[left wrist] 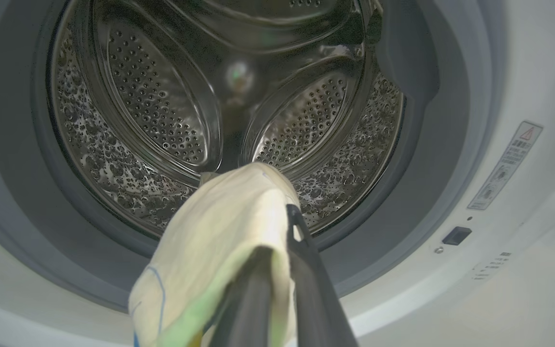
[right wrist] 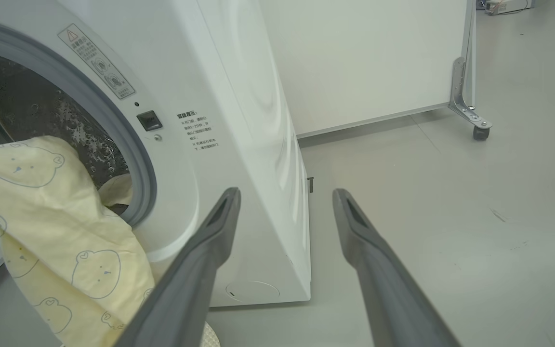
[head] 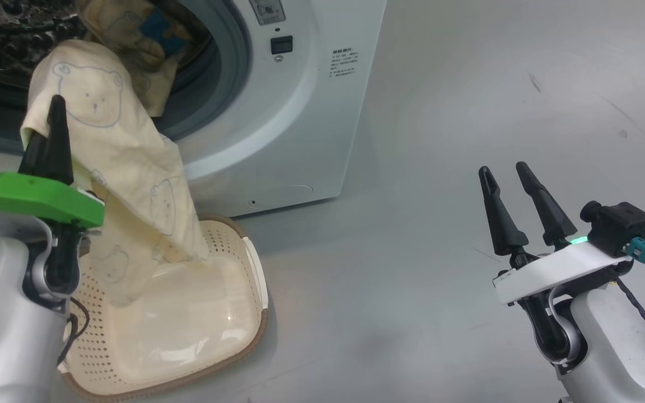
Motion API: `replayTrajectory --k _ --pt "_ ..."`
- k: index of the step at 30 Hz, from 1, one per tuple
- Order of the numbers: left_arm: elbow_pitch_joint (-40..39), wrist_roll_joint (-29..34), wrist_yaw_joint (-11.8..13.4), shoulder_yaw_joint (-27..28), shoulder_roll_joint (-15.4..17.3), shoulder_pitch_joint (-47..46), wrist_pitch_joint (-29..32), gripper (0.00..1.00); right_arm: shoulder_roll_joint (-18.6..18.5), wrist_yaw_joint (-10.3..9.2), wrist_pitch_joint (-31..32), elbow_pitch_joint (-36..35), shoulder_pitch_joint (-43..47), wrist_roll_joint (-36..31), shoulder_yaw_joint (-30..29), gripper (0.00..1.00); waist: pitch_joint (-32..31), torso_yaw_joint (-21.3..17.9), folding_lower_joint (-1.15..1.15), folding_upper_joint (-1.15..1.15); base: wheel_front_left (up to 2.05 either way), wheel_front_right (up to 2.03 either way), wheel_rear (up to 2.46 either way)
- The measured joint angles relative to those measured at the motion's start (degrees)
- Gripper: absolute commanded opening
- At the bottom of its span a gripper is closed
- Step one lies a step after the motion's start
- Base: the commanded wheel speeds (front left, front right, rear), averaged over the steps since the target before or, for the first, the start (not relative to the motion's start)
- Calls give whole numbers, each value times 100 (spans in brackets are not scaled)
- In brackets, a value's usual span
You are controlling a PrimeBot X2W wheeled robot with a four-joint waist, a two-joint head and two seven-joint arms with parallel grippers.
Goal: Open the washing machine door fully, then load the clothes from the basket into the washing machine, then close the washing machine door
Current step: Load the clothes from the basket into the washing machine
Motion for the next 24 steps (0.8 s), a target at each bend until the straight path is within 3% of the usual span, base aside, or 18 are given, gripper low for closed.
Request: replayTrajectory --k 6,24 --pt "630 56 148 47 118 -684 319 0 129 0 0 -90 -221 -1 157 100 362 -196 0 0 0 0 0" --pt "1844 755 231 31 770 -2186 658 0 488 0 0 -114 -703 -2 413 100 1280 -1065 1 0 0 0 0"
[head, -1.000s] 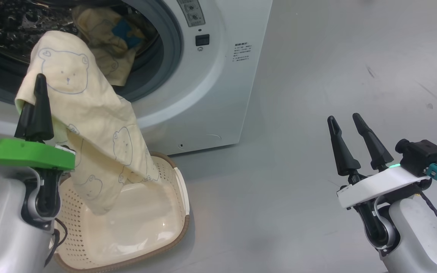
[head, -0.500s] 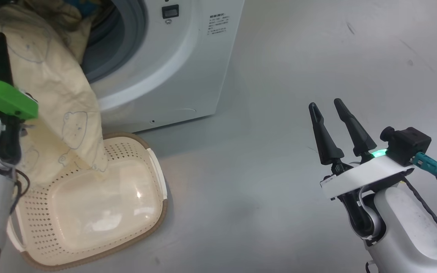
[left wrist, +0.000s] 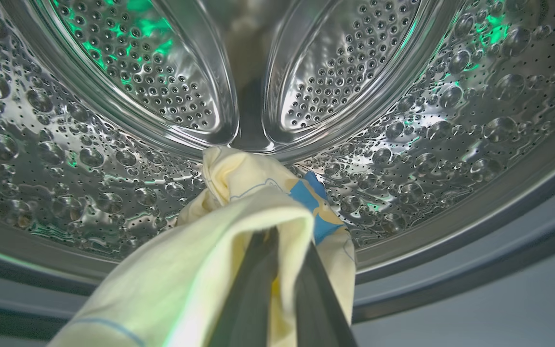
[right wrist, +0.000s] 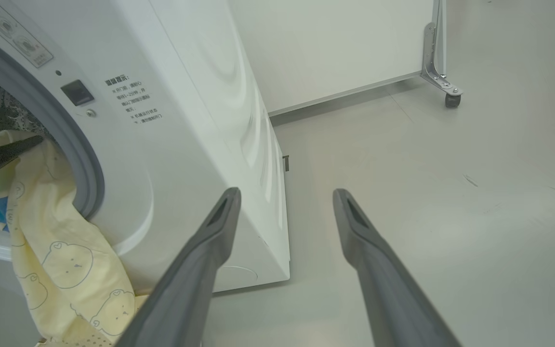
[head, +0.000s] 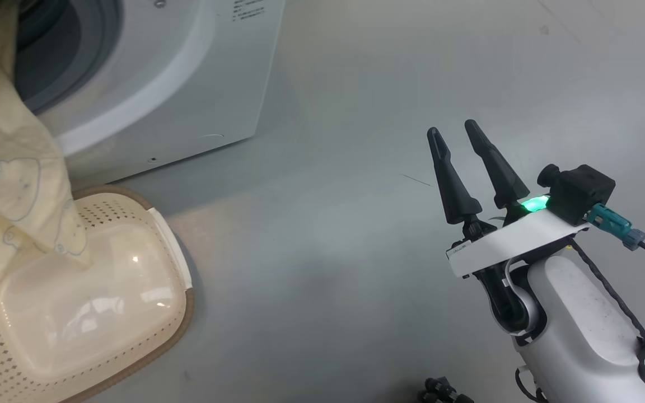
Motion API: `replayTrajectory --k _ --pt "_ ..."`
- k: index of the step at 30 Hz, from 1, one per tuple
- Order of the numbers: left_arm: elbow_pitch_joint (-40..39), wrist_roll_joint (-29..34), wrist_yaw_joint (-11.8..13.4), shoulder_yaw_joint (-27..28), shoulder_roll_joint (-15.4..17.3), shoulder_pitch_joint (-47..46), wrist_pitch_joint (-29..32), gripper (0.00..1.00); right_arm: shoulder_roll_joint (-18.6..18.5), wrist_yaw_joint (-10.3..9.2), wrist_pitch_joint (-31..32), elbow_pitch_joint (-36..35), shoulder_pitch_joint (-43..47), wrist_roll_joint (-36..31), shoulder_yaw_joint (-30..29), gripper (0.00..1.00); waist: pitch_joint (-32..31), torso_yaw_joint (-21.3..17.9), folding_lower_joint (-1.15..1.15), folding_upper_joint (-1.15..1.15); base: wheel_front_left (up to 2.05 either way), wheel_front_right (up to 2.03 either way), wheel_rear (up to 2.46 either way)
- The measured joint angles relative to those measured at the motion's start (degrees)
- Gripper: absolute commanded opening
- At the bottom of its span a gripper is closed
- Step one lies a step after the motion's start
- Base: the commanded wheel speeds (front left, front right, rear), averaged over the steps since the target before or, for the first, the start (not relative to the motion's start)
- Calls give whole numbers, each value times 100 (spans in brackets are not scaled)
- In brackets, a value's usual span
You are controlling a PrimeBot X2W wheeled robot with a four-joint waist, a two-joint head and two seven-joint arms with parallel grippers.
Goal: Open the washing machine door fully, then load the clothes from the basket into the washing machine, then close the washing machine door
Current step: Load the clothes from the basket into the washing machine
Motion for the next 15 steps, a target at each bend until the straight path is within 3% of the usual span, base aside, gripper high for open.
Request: replayTrajectory --k 4,12,15 --pt "213 8 0 22 1 -210 -69 0 45 0 0 35 -60 0 22 100 129 -206 0 0 0 0 0" --pt "64 230 1 391 -102 -948 -1324 0 48 0 0 73 -74 -8 -75 100 284 -390 0 0 0 0 0" --pt "199 212 12 511 -157 -1038 -1528 0 53 0 0 86 -79 -12 -85 100 296 -380 0 0 0 0 0"
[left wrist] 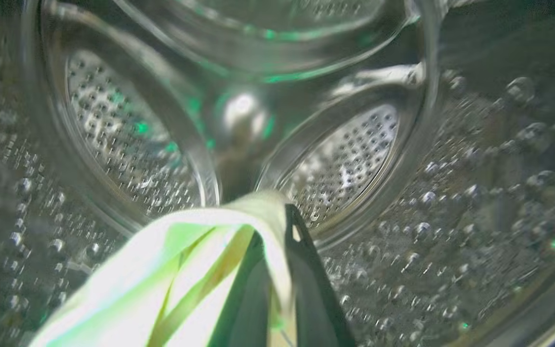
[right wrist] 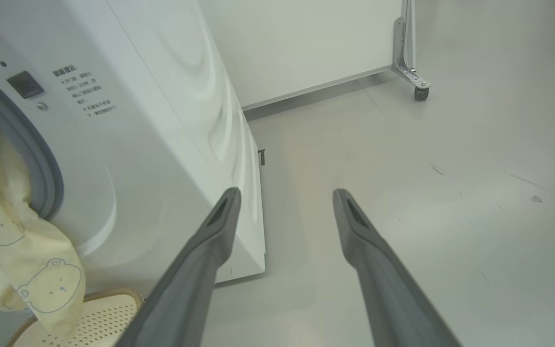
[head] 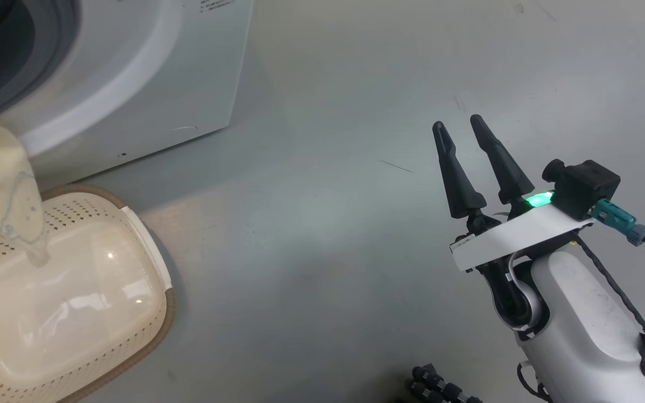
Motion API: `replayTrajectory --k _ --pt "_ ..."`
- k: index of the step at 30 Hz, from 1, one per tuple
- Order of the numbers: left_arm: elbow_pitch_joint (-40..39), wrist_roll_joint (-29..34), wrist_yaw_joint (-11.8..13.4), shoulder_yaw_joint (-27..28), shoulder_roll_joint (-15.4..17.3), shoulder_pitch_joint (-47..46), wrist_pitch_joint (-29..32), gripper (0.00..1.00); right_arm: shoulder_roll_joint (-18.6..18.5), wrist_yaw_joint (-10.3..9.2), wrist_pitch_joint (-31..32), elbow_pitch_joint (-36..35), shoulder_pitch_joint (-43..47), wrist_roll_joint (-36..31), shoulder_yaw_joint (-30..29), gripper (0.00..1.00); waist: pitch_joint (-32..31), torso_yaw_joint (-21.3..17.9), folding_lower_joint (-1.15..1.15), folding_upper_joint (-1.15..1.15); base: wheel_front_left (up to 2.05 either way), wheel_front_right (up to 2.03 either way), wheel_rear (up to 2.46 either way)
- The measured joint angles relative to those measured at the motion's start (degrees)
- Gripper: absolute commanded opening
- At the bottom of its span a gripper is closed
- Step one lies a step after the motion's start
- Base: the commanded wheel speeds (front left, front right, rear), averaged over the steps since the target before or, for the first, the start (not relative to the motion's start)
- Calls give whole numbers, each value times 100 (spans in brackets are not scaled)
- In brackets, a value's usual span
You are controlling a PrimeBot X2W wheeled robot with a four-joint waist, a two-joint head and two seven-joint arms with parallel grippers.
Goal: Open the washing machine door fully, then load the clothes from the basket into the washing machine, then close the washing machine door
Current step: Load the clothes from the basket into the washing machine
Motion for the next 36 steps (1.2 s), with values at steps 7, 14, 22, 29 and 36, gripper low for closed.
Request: replayTrajectory --k 7,14,22,29,36 --pt "801 -70 27 -268 -172 76 292 100 7 0 0 45 -6 -43 -82 100 -8 113 0 0 0 0 0" --pt "1088 -71 -231 -376 -323 80 261 100 11 0 0 89 -26 -52 -105 100 -84 246 0 0 0 0 0" --pt "1236 -87 -494 -464 -543 438 79 100 -27 0 0 130 -24 -91 -310 100 -280 477 0 0 0 0 0" --pt "1206 -88 -599 -497 -679 712 -19 100 -94 0 0 130 -1 -97 -438 100 -447 744 0 0 0 0 0" --pt "972 -88 -671 -552 -770 1176 -40 100 -182 0 0 151 27 -103 -573 100 -656 996 0 0 0 0 0"
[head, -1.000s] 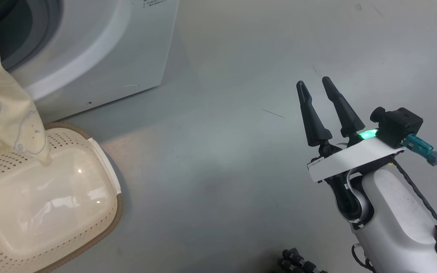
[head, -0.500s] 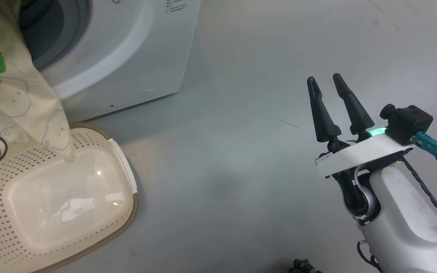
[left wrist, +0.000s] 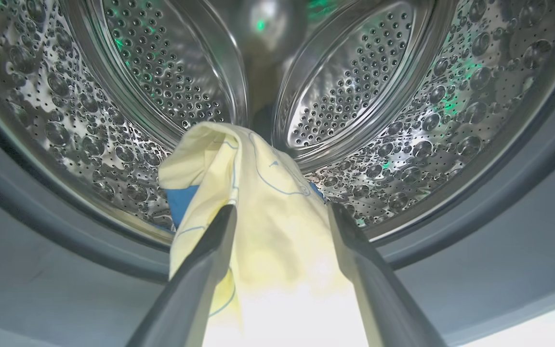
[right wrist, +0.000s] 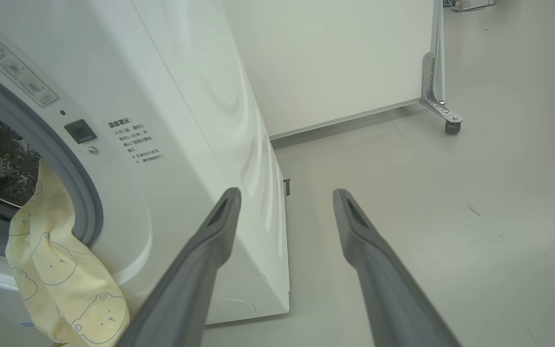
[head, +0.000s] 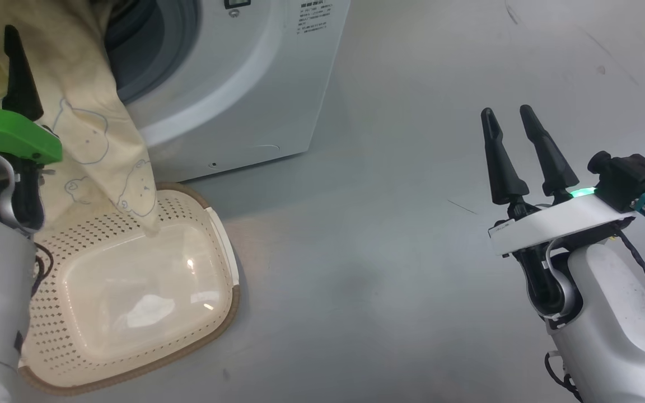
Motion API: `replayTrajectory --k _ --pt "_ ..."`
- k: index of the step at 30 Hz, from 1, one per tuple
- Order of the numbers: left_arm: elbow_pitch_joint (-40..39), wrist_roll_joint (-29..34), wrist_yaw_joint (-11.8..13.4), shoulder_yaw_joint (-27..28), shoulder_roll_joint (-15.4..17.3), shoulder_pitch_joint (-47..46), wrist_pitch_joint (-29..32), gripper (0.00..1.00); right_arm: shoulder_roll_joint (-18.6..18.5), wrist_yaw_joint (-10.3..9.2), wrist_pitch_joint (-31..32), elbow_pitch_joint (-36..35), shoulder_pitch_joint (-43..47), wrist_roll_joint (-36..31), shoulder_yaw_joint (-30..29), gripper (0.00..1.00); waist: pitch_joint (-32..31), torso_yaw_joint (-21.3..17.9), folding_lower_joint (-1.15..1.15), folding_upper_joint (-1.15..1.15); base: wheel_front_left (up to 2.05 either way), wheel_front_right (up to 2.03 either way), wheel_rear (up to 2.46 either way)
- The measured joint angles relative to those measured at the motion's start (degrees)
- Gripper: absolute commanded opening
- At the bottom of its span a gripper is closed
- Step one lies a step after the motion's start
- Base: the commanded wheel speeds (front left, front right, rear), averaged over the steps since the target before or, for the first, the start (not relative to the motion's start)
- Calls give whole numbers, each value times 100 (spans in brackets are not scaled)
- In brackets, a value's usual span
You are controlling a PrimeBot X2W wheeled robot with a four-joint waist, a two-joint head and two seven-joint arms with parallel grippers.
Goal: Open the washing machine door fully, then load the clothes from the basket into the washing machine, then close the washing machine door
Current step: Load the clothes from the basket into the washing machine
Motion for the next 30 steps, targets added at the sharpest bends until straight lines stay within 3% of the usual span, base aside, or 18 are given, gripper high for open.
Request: replayTrajectory --k 14,30 --pt "-1225 9 -48 275 -120 1010 -5 100 -82 0 0 -20 187 -35 -88 100 -385 390 -1 0 0 0 0" --pt "-2409 164 -36 917 -210 2618 -24 100 -232 0 0 -62 338 -36 -36 100 -641 556 -1 0 0 0 0"
